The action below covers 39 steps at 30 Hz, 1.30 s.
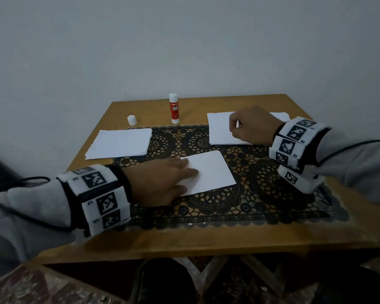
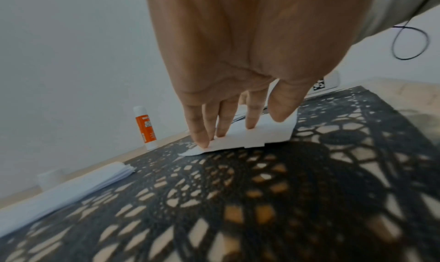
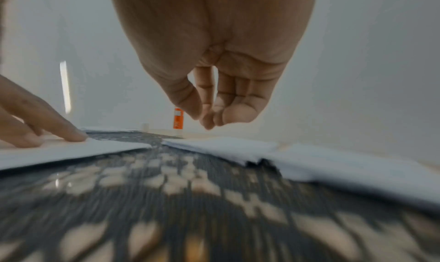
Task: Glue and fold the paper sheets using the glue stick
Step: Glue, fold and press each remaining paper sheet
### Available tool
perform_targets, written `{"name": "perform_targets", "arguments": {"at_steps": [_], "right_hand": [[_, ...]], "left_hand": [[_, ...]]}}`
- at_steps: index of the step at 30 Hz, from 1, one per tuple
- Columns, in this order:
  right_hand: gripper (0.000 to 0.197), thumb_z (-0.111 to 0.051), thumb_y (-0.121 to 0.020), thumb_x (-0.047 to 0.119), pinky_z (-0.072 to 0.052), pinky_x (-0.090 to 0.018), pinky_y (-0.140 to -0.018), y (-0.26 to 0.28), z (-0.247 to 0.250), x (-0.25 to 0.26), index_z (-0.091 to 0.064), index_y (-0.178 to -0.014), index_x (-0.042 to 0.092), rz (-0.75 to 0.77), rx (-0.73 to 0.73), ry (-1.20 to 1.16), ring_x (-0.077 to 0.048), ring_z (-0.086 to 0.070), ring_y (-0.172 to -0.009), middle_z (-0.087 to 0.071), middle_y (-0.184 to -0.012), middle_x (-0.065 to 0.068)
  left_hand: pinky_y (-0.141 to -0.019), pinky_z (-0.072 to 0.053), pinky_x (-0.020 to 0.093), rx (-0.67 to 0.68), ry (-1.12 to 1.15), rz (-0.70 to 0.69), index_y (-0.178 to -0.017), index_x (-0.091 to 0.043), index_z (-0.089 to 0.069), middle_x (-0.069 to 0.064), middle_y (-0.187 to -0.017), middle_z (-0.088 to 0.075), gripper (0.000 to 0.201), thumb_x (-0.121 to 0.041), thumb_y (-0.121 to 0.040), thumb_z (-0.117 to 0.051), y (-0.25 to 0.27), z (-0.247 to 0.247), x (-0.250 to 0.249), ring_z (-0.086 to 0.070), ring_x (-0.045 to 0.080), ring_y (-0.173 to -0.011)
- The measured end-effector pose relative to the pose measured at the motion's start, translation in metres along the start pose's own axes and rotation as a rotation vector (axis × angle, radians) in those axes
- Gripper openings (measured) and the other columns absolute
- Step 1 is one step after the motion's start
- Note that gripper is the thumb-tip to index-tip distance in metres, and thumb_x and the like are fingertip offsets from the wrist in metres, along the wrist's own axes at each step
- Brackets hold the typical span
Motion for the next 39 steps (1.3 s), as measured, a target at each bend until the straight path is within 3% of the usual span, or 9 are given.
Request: {"name": "perform_targets", "arguments": {"at_steps": [5,7,9,11,21,24,31,36,39], "right_hand": [[0.016,-0.067,-0.084,0.015,-0.046,-0.024,-0.055,-0.048,0.004,0.042,-0.065,-0.098,0.008,-0.096,-0.046,-0.243,-0.012,-0.054,-0.062,-0.059,-0.080,0.003],[0.028,-0.073,-0.081,0.020,-0.057,-0.034,-0.067,-0.071,-0.005,0.055,-0.062,-0.104,0.008,-0.180,-0.023,-0.378,-0.021,-0.065,-0.076,-0.066,-0.087,-0.006],[0.043,-0.076,-0.079,0.026,-0.056,-0.045,-0.084,-0.093,-0.017,0.065,-0.057,-0.111,0.005,-0.239,0.025,-0.422,-0.030,-0.066,-0.092,-0.067,-0.100,-0.014],[0.052,-0.079,-0.078,0.030,-0.054,-0.046,-0.089,-0.111,-0.028,0.071,-0.054,-0.115,0.004,-0.286,0.038,-0.474,-0.029,-0.064,-0.092,-0.064,-0.100,-0.014],[0.038,-0.077,-0.079,0.023,-0.052,-0.041,-0.081,-0.151,-0.055,0.078,-0.064,-0.110,0.005,-0.339,0.067,-0.610,-0.026,-0.055,-0.076,-0.061,-0.083,-0.009],[0.030,-0.076,-0.079,0.025,-0.055,-0.047,-0.088,-0.146,-0.049,0.079,-0.068,-0.101,0.006,-0.329,0.027,-0.595,-0.026,-0.058,-0.074,-0.063,-0.079,-0.009],[0.022,-0.073,-0.077,0.026,-0.059,-0.040,-0.080,-0.097,-0.024,0.088,-0.069,-0.091,0.010,-0.178,0.024,-0.491,-0.022,-0.070,-0.077,-0.072,-0.087,-0.008],[0.014,-0.066,-0.088,0.023,-0.056,-0.027,-0.055,-0.052,-0.020,0.085,-0.067,-0.085,0.009,-0.075,0.130,-0.473,-0.014,-0.063,-0.052,-0.069,-0.072,-0.005],[0.025,-0.062,-0.091,0.025,-0.054,-0.031,-0.055,-0.033,-0.018,0.080,-0.070,-0.087,0.002,-0.029,0.152,-0.419,-0.017,-0.060,-0.053,-0.066,-0.068,-0.009]], "left_hand": [[-0.119,-0.012,0.042,0.076,-0.022,-0.010,-0.152,-0.030,0.003,0.005,-0.160,0.008,0.063,-0.047,-0.100,-0.028,0.001,-0.008,0.002,0.005,0.020,-0.148],[-0.120,-0.010,0.042,0.075,-0.024,-0.030,-0.152,-0.028,0.007,0.008,-0.160,0.012,0.066,-0.049,-0.100,-0.028,0.002,-0.011,0.003,0.008,0.022,-0.147],[-0.120,-0.007,0.042,0.082,-0.032,-0.036,-0.151,-0.025,0.010,0.011,-0.158,0.017,0.069,-0.051,-0.099,-0.026,0.003,-0.014,0.003,0.012,0.024,-0.147],[-0.120,-0.004,0.043,0.097,-0.044,-0.037,-0.151,-0.024,0.014,0.012,-0.157,0.021,0.070,-0.052,-0.099,-0.025,0.003,-0.016,0.002,0.016,0.026,-0.146],[-0.118,0.007,0.043,0.136,0.003,-0.048,-0.150,-0.025,0.017,0.012,-0.155,0.027,0.073,-0.055,-0.098,-0.023,0.000,-0.019,0.003,0.024,0.026,-0.143],[-0.117,0.009,0.041,0.155,0.018,-0.037,-0.150,-0.025,0.019,0.010,-0.154,0.029,0.074,-0.056,-0.097,-0.024,0.000,-0.019,0.004,0.026,0.025,-0.142],[-0.120,0.001,0.044,0.170,-0.046,0.006,-0.150,-0.021,0.018,0.014,-0.155,0.025,0.076,-0.056,-0.097,-0.023,0.002,-0.017,-0.003,0.020,0.028,-0.144],[-0.119,-0.002,0.043,0.197,-0.018,0.084,-0.150,-0.019,0.019,0.014,-0.155,0.025,0.076,-0.057,-0.098,-0.022,0.006,-0.011,-0.016,0.018,0.029,-0.145],[-0.119,-0.005,0.045,0.186,0.001,0.119,-0.150,-0.017,0.017,0.016,-0.156,0.023,0.076,-0.056,-0.098,-0.022,0.007,-0.010,-0.025,0.016,0.031,-0.145]]}}
Point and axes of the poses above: each hand's wrist, its own y-axis away from the middle knuckle, its own z-axis out of the back of the hand, x = y × z, the point moved 3 cm from there along -y, towards the middle knuckle
